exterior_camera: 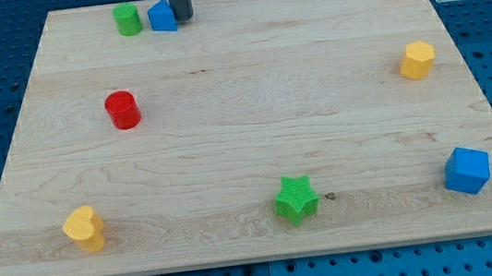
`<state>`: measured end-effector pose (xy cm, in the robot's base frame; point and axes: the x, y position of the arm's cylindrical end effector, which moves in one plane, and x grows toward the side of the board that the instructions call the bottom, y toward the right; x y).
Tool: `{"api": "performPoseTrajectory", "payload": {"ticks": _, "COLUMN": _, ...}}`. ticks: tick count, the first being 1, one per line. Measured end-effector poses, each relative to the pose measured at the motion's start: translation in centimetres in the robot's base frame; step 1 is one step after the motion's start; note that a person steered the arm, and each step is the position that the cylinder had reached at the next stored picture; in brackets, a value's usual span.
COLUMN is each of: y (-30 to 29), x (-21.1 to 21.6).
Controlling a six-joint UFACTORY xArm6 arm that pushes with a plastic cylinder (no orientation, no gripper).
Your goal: Keep arm in between green blocks
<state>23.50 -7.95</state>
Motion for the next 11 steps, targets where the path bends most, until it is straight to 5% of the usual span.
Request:
{"api": "performPoseTrajectory", "payload": {"ticks": 3, "y": 0.7, "x": 0.4}}
{"api": "performPoseTrajectory", "payload": {"ticks": 8, "y": 3.5, "x": 11.4}}
{"api": "performPoseTrajectory", "payload": {"ticks": 11, "y": 3.3, "x": 22.1}}
